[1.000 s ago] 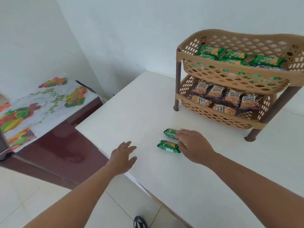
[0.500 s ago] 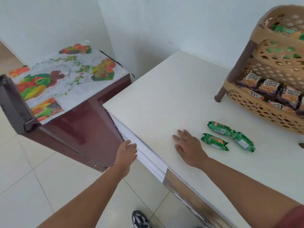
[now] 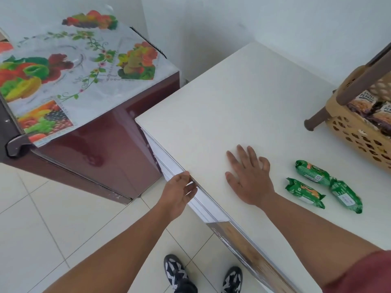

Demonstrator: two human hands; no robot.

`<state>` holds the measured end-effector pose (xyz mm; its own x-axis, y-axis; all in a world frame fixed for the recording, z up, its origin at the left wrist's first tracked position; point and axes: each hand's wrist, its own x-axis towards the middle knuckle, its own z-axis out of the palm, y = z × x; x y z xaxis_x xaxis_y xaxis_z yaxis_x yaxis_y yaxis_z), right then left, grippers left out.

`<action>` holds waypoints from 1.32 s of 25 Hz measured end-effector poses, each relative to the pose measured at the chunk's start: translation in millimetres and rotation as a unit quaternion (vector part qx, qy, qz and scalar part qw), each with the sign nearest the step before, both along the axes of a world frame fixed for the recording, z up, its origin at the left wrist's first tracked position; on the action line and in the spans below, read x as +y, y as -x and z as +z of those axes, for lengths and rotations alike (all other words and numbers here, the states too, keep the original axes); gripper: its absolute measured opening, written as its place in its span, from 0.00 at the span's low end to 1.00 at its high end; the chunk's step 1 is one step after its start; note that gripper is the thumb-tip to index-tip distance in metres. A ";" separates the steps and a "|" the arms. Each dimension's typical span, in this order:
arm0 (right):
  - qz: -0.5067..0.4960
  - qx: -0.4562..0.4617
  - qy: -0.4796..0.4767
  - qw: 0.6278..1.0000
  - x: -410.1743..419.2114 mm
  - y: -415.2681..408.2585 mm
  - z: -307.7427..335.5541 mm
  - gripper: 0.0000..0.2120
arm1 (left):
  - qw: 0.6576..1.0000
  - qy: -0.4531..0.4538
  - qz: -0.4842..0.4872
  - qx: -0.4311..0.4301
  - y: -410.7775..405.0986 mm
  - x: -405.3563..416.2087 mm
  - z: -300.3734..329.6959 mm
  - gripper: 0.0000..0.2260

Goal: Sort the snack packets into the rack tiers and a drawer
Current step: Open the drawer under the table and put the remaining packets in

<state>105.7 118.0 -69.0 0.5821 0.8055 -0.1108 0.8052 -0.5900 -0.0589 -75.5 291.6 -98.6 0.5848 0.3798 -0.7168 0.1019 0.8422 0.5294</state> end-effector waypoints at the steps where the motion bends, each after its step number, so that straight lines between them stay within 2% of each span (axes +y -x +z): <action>1: 0.014 -0.002 -0.005 1.000 0.7 -1.6 -0.7 0.30 | 1.000 0.005 0.003 -0.009 0.7 0.2 -0.2 0.09; 6: 0.143 0.008 -0.022 0.990 8.1 -16.3 -3.7 0.28 | 0.999 0.011 0.029 -0.023 -4.3 -8.6 2.6 0.09; 13: 0.139 0.030 -0.043 0.989 7.3 -17.7 -3.8 0.29 | 0.997 -0.015 0.076 0.005 -9.9 -20.1 1.4 0.07; 18: 0.136 0.024 -0.040 0.990 7.2 -15.4 -2.6 0.29 | 0.996 -0.019 0.072 0.051 -7.0 -15.7 -1.4 0.08; 28: 0.129 0.022 -0.036 0.991 7.2 -16.2 -3.5 0.29 | 0.983 -0.075 0.060 0.155 0.3 -7.6 -9.6 0.32; 33: 0.126 0.022 -0.033 0.991 7.5 -16.9 -3.0 0.29 | 0.968 -0.132 0.032 0.211 5.8 -10.3 0.6 0.36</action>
<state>122.6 125.5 -72.0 0.3564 0.9315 -0.0734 0.9226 -0.3632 -0.1302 -81.3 281.3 -97.9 0.2304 0.6081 -0.7597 0.3081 0.6949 0.6497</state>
